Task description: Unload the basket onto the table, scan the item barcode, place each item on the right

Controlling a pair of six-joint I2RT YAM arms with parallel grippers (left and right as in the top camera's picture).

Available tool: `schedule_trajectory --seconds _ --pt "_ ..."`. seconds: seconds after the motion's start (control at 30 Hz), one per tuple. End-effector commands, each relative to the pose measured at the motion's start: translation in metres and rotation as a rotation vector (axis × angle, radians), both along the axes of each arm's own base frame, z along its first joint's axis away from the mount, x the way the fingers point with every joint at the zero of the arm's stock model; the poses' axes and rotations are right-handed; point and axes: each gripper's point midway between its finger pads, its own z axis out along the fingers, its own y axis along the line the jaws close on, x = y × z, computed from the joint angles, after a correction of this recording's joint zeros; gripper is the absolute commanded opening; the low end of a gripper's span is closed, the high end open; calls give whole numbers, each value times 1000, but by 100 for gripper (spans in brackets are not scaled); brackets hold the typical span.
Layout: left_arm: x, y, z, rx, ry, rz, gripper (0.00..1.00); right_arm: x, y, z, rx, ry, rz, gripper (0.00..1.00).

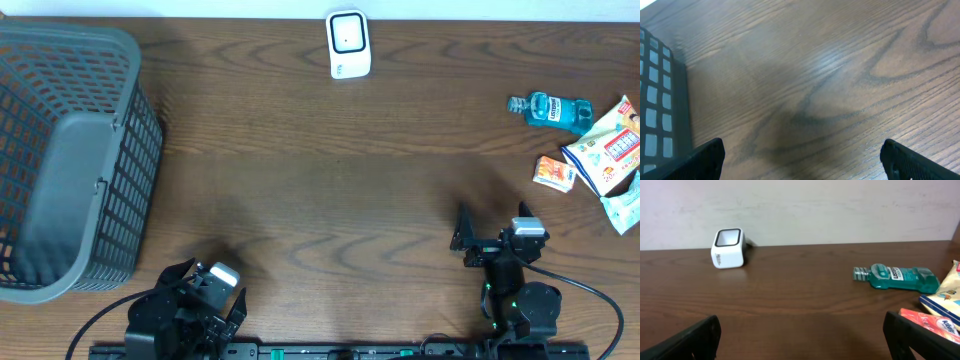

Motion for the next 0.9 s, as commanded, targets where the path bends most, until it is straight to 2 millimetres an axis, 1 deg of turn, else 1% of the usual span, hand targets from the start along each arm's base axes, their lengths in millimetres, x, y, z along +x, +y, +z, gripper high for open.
schedule_trajectory --seconds 0.0,0.67,0.83,0.87 --pt "-1 3 -3 17 10 9 99 0 -4 0 -20 -2 -16 99" --pt "-1 3 -3 16 11 8 99 0 -4 0 -20 -2 -16 99" --pt "-2 -3 -3 -8 9 -17 99 0 -4 0 -20 -2 -16 99" --pt "-2 -7 -2 -23 7 -35 99 0 -4 0 -20 -2 -16 99"
